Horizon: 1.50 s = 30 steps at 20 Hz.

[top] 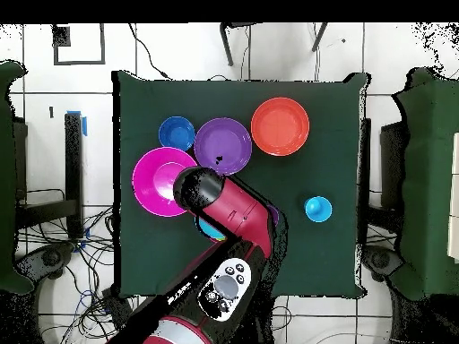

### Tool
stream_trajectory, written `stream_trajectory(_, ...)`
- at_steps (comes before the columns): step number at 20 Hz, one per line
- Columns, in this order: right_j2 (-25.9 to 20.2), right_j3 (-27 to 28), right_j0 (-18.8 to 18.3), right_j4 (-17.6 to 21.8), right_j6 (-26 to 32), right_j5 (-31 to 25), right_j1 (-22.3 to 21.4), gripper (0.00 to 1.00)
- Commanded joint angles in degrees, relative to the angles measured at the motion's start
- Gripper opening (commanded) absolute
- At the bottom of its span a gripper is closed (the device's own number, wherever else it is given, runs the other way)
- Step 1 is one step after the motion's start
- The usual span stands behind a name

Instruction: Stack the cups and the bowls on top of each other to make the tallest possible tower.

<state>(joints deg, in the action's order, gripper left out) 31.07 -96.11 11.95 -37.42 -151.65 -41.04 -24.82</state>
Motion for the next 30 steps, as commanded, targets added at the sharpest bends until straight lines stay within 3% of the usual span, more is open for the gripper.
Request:
stream_trajectory(1,-4.5,-2.1,0.5,2.3,-8.1,-0.4,0.4,0.0)
stream_trajectory(9,-3.9,-4.9,-0.1,3.4,-5.4,-0.6,-1.8,0.0)
stream_trajectory(30,-4.8,-5.3,-1.0,3.8,-4.6,1.0,-1.5,0.0)
